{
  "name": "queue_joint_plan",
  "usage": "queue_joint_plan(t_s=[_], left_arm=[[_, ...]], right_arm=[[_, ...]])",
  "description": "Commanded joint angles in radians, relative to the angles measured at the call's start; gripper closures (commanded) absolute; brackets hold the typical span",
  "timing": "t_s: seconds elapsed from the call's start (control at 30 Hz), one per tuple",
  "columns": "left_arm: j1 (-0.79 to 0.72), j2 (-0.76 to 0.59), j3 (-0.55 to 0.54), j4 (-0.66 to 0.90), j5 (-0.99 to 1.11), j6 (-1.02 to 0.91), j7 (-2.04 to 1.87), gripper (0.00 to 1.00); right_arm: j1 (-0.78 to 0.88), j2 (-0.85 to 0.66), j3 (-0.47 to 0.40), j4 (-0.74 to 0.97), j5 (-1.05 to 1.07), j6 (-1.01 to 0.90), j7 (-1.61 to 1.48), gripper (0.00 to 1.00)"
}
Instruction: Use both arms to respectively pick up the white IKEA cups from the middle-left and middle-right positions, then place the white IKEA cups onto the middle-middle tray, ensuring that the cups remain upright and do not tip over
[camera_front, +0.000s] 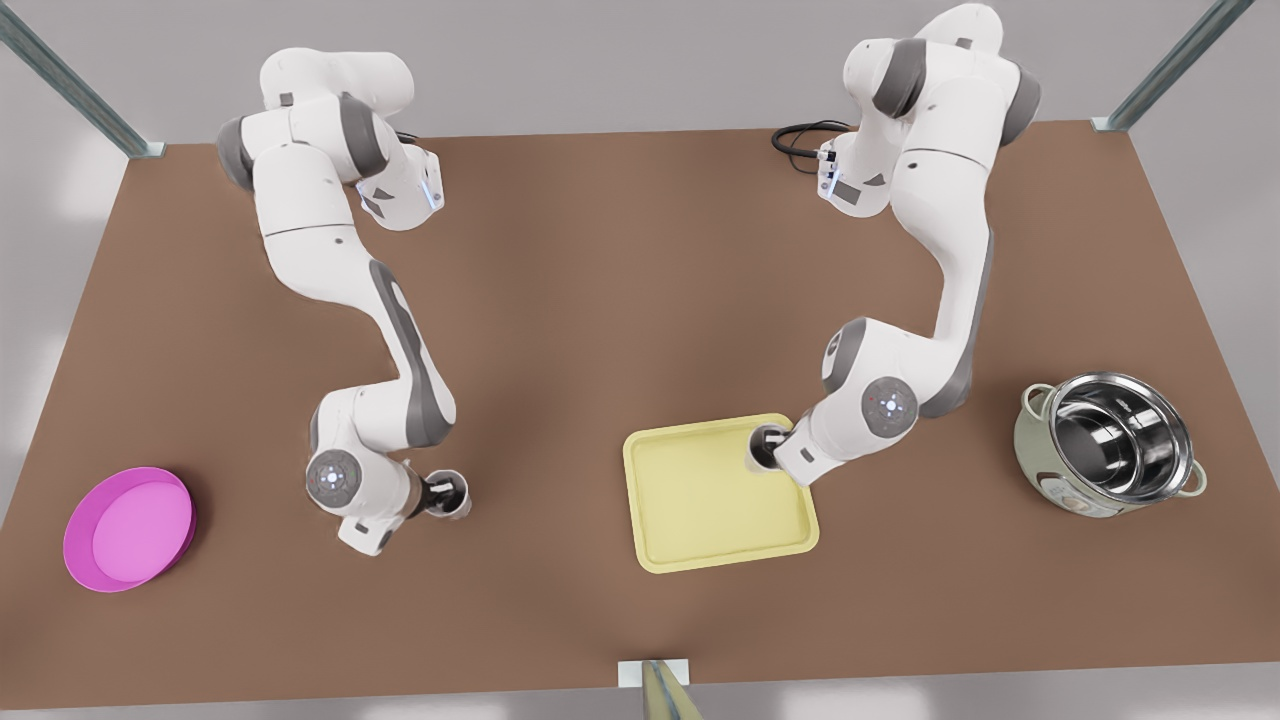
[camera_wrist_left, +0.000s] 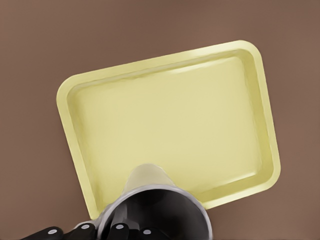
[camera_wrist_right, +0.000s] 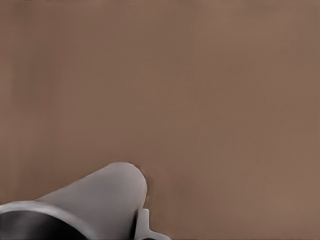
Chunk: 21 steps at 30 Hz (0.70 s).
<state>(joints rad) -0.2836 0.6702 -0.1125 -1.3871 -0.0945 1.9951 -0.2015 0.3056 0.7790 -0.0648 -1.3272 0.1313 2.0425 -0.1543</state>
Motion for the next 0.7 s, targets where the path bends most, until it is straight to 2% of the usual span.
queue_joint_plan(t_s=[0.0, 0.13, 0.17, 0.2, 0.3, 0.37, 0.43, 0.5, 0.53, 0.67], left_arm=[[-0.009, 0.046, -0.004, 0.014, 0.055, -0.012, -0.343, 0.79], [-0.019, 0.091, -0.004, 0.011, 0.053, 0.016, -0.342, 0.79], [-0.017, 0.091, -0.004, 0.014, 0.052, 0.016, -0.342, 0.78], [-0.017, 0.092, -0.003, 0.014, 0.048, 0.018, -0.34, 0.75], [-0.014, 0.095, -0.003, 0.014, 0.044, 0.028, -0.337, 0.59], [-0.014, 0.097, -0.003, 0.014, 0.044, 0.028, -0.337, 0.52], [-0.009, 0.097, -0.003, 0.014, 0.045, 0.028, -0.334, 0.23], [-0.008, 0.095, -0.003, 0.014, 0.045, 0.028, -0.334, 0.16], [-0.003, 0.092, -0.003, 0.014, 0.047, 0.025, -0.332, 0.02], [0.015, 0.04, -0.003, 0.014, 0.052, -0.064, -0.315, 0.0]], right_arm=[[0.087, -0.007, 0.002, 0.006, -0.001, -0.008, 0.007, 0.78], [0.237, 0.003, 0.002, 0.086, 0.004, 0.019, 0.01, 0.78], [0.24, 0.014, 0.017, 0.086, 0.062, 0.045, 0.009, 0.78], [0.266, 0.025, 0.023, 0.088, 0.073, 0.085, 0.009, 0.78], [0.372, 0.098, 0.02, 0.175, 0.103, 0.125, 0.073, 0.78], [0.398, 0.183, 0.025, 0.292, 0.106, 0.11, 0.134, 0.78], [0.417, 0.23, 0.037, 0.344, 0.108, 0.108, 0.173, 0.78], [0.421, 0.252, 0.037, 0.358, 0.108, 0.11, 0.176, 0.78], [0.423, 0.27, 0.039, 0.376, 0.108, 0.11, 0.176, 0.78], [0.421, 0.273, 0.037, 0.376, 0.114, 0.122, 0.179, 0.78]])
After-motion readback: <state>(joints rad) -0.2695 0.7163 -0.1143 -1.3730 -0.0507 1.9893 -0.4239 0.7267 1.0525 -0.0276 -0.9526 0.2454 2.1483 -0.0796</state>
